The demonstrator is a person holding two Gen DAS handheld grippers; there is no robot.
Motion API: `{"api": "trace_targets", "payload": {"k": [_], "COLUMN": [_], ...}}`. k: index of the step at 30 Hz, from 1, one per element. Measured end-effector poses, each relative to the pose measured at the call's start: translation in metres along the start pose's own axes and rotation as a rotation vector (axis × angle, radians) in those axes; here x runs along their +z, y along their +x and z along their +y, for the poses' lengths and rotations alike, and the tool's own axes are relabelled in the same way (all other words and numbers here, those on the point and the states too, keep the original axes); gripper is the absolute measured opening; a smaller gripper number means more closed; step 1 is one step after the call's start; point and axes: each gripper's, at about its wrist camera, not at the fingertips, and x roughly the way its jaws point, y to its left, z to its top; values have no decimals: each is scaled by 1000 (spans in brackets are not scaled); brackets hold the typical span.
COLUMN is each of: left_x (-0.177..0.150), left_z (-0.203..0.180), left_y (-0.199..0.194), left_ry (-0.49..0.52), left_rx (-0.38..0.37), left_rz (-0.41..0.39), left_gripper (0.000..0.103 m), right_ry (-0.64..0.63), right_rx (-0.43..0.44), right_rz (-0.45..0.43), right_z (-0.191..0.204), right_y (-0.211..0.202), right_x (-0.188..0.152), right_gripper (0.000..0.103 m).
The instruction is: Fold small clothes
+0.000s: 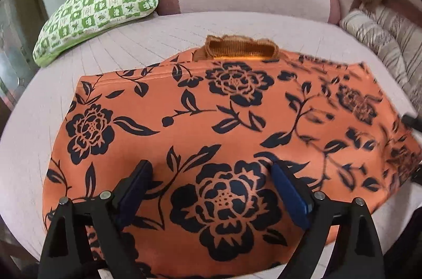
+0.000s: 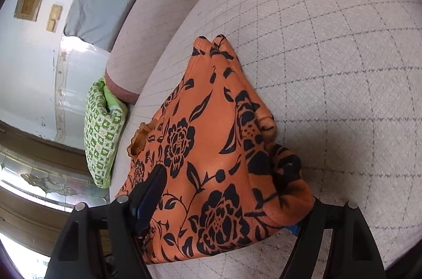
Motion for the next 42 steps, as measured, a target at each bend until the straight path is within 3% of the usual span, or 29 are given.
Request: {"api": "trace_targets", "payload": {"k": [4, 9, 13, 17, 19, 20, 21, 24, 25, 28, 30, 31, 32, 33, 34, 38, 40, 42], "left_x": [2, -8, -6, 1, -1, -7, -9, -5, -5, -6, -13, -18, -21, -22, -21, -15, -11, -9], "left_z": [11, 33, 32, 33, 30, 29, 29, 30, 31, 36, 39, 40, 37, 35, 36, 55, 83, 120], "left_y": [-15, 14, 2, -26, -8, 10, 16, -2, -11, -23, 10, 18, 17, 17, 17, 5, -26, -73], "left_ry": [-15, -56, -55, -58, -20, -10, -7, -22, -34, -26, -15, -4, 29, 39, 21, -63, -182, -283], "left_rx": [45, 74, 51, 36, 37, 55, 60, 10, 8, 51, 32, 31, 47, 53, 42, -47, -106, -103], "left_rz": [-83, 22, 10, -113, -48, 30, 28, -8, -38, -102, 51, 33, -6, -7, 1, 7, -67, -201], "left_gripper": [92, 93, 92, 92, 92, 94, 95, 94, 94, 94, 94, 99, 100, 100, 99, 93, 92, 92], "right_ry": [-7, -35, -38, -40, -56, -55, -52, -81, -86, -82, -94, -112, -145, -183, -202, -395, -500, -606], "right_rx": [-3, -15, -60, -27, -49, -67, -81, -107, -121, -129, -150, -164, -190, -211, -224, -215, -176, -138], "right_rz": [3, -13, 8, -20, -15, -2, 13, 14, 19, 16, 13, 10, 13, 23, 27, -43, -64, -76], "right_z": [1, 10, 9, 17, 18, 16, 12, 14, 14, 11, 13, 15, 20, 27, 35, 112, 162, 210], "right_y": [0, -1, 9, -1, 3, 8, 14, 13, 13, 13, 16, 16, 18, 20, 20, -1, -8, -11], "right_x": [1, 2, 4, 5, 5, 5, 5, 5, 6, 7, 6, 7, 6, 6, 4, -10, -26, -50], "right_gripper": [80, 80, 78, 78, 79, 79, 78, 67, 60, 57, 57, 56, 51, 25, 16, 13, 13, 13]}}
